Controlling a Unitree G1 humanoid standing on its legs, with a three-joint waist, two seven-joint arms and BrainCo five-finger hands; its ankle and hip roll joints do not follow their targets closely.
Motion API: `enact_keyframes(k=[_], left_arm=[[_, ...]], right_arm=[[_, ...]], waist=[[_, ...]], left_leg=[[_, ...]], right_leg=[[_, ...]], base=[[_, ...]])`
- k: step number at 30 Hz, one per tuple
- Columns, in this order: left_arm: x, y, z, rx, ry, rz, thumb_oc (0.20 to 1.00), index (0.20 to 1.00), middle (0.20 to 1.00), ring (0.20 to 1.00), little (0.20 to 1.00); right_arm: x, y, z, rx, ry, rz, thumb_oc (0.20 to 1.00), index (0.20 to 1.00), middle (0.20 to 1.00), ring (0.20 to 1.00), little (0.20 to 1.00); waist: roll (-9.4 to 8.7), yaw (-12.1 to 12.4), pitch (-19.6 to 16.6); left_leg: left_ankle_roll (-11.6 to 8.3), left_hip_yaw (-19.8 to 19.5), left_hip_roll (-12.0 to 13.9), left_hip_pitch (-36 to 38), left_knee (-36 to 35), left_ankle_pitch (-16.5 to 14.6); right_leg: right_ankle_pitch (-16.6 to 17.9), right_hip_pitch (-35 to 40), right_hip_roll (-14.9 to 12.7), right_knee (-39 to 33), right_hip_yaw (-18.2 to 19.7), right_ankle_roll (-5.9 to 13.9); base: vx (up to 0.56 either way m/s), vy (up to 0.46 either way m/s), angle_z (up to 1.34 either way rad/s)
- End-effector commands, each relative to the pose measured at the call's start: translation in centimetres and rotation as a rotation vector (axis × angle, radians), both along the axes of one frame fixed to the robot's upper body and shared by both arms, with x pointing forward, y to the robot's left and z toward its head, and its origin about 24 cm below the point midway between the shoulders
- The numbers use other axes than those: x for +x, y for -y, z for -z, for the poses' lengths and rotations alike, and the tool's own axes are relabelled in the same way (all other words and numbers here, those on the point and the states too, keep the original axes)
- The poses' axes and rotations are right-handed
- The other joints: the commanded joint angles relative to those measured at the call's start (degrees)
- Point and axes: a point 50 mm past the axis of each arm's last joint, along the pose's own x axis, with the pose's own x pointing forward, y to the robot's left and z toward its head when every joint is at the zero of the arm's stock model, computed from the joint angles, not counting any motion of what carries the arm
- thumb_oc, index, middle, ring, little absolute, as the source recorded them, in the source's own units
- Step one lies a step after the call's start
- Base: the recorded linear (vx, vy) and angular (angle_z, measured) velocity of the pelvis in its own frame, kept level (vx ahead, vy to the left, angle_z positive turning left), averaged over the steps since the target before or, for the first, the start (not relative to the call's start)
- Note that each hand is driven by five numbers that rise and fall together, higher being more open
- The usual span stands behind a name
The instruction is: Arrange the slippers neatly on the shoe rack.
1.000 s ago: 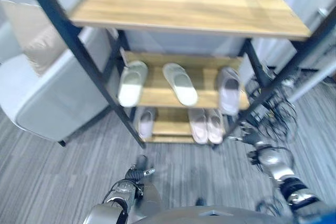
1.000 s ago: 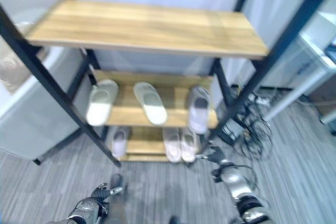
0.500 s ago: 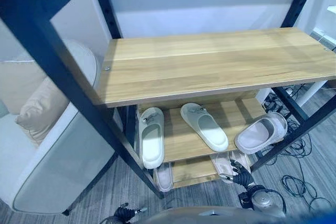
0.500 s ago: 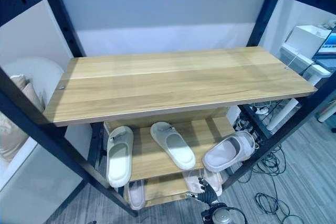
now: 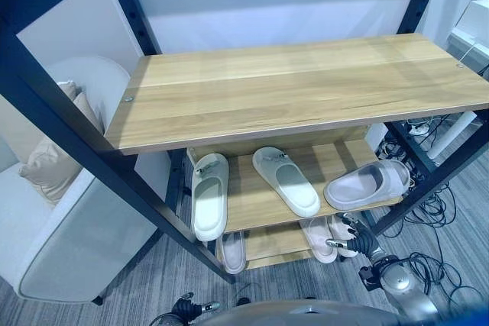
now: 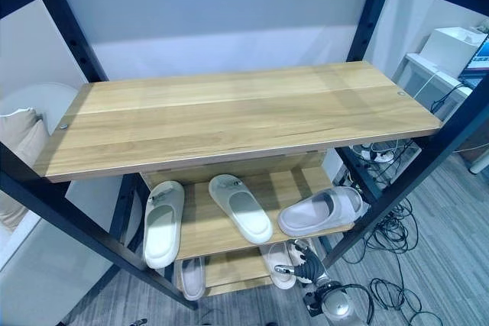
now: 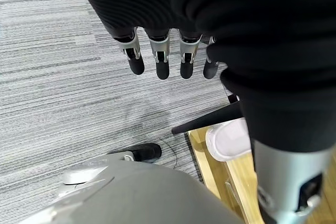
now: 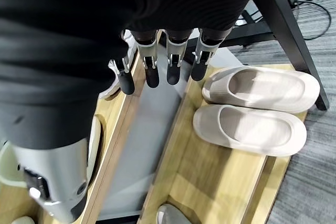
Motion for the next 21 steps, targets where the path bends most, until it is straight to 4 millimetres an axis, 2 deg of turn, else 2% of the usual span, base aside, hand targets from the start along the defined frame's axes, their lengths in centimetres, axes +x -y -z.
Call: enact_keyframes(k=[1, 5, 6, 9, 13, 17, 21], left_arm=[[2.5, 2.3, 0.0, -0.027, 0.050, 0.086, 1.000, 1.000, 1.000, 1.000, 1.000], [2.5, 2.6, 0.0, -0.031, 0.049, 0.104, 1.000, 1.000, 1.000, 1.000, 1.000], [2.5, 2.6, 0.0, -0.028, 0.048, 0.113, 1.000, 1.000, 1.000, 1.000, 1.000], [2.4, 2.7, 0.1, -0.030, 0.042, 0.127, 1.000, 1.000, 1.000, 1.000, 1.000], [2.5, 2.7, 0.0, -0.021, 0.041, 0.153, 1.000, 1.000, 1.000, 1.000, 1.000], [3.0, 2.7, -0.1, -0.016, 0.051, 0.168, 1.000, 1.000, 1.000, 1.000, 1.000], [3.1, 2.6, -0.1, -0.014, 0.051, 0.161, 1.000, 1.000, 1.000, 1.000, 1.000]], right_arm=[[5.7, -3.7, -7.4, 0.112, 0.438, -0.140, 1.000, 1.000, 1.000, 1.000, 1.000], [6.8, -4.3, -10.8, 0.115, 0.597, -0.189, 1.000, 1.000, 1.000, 1.000, 1.000], [7.2, -4.5, -12.2, 0.121, 0.657, -0.208, 1.000, 1.000, 1.000, 1.000, 1.000], [7.7, -4.6, -13.3, 0.141, 0.705, -0.199, 1.000, 1.000, 1.000, 1.000, 1.000], [9.5, -4.7, -12.7, 0.194, 0.675, -0.125, 1.000, 1.000, 1.000, 1.000, 1.000], [10.8, -4.5, -11.8, 0.170, 0.631, -0.077, 1.000, 1.000, 1.000, 1.000, 1.000], [10.6, -4.7, -11.7, 0.210, 0.617, -0.065, 1.000, 1.000, 1.000, 1.000, 1.000]], waist=[[-1.01, 1.5, 1.9], [-1.02, 1.9, 2.0], [-1.10, 2.1, 2.0], [-1.23, 2.5, 2.1], [-1.42, 3.6, 2.2], [-1.34, 4.8, 2.5], [-1.20, 4.9, 2.8]], left_leg=[[-1.12, 0.5, 1.1, 0.3, 0.8, -3.4], [-1.23, 0.1, 1.3, -0.1, 0.8, -3.4], [-1.31, 0.0, 1.4, -0.3, 0.8, -3.3], [-1.45, -0.3, 1.4, -0.6, 0.8, -3.2], [-1.65, -1.0, 1.3, -1.1, 0.8, -3.0], [-1.97, -2.0, 1.0, -2.4, 0.8, -2.5], [-2.16, -2.8, 0.7, -3.6, 0.8, -2.3]], right_leg=[[-1.9, 2.0, -1.9, 1.8, -0.8, 3.51], [-1.7, 2.1, -1.7, 1.0, -1.4, 3.59], [-1.7, 2.0, -1.6, 0.9, -1.5, 3.52], [-1.8, 2.0, -1.4, 0.7, -1.9, 3.41], [-2.0, 2.0, -1.3, 0.6, -2.9, 3.30], [-2.1, 1.5, -1.4, 0.6, -4.1, 3.24], [-2.2, 0.9, -1.3, 0.6, -4.9, 3.18]], base=[[0.03, -0.010, 0.01], [0.02, -0.011, 0.02], [0.02, -0.016, 0.08], [0.03, -0.013, 0.11], [0.03, -0.007, 0.12], [0.03, -0.002, 0.20], [0.00, 0.003, 0.14]])
